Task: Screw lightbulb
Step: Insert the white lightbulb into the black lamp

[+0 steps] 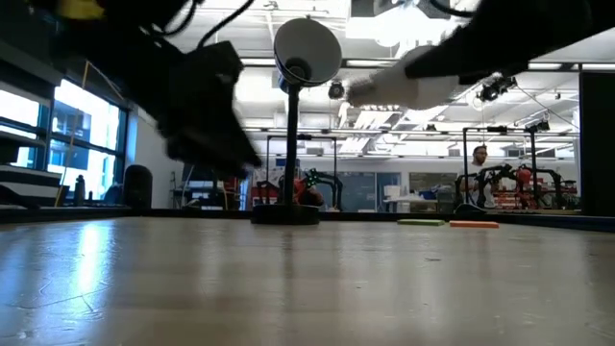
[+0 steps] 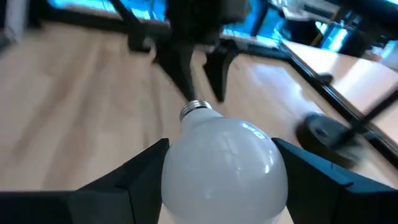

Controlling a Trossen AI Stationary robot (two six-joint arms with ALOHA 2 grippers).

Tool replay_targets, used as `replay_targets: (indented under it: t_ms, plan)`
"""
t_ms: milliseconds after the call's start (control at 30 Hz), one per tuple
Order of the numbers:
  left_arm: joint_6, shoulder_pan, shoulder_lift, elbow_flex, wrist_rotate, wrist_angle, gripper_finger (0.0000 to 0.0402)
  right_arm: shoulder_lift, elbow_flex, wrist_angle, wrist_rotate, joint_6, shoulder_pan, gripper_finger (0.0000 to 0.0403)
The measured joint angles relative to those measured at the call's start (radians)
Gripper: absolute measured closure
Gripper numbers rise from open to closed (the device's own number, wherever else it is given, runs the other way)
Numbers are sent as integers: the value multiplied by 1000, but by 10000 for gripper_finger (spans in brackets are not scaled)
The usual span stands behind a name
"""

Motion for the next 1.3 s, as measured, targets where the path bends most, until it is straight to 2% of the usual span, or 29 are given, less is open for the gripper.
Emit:
replay_targets:
  t_ms: [100,200,400,533,633,700,867,933,1000,1067,1133,1300]
  plan:
    - [130,70,1,-74,9,298,147,-82,-50,-83,14,1,-30,148]
    - [238,126,1,-97,16,419,147,-144,-143,-44,-34,27,-87,148]
    - [362,196,1,-99,64,463,147,-184,-261,113,-208,101,-192,148]
    - [326,214,1,-99,158,482,147,-177,-262,146,-231,96,-239,148]
    - [305,187,1,-98,182,477,147,-177,-261,169,-232,78,-275,148]
    - [307,165,1,-99,157,475,147,-176,-261,172,-248,69,-301,148]
    - [358,136,1,-99,-48,456,147,-176,-261,177,-389,24,-381,148]
    - [394,153,1,-99,-86,446,147,-176,-261,177,-416,13,-415,148]
    - [422,207,1,-99,-28,441,147,-176,-261,178,-438,7,-451,148]
    - [443,284,1,-99,149,451,147,-176,-261,178,-466,7,-487,148]
    - [480,356,5,-99,268,475,147,-176,-261,177,-511,7,-521,148]
    - [576,493,6,-99,379,496,147,-175,-261,137,-589,80,-570,148]
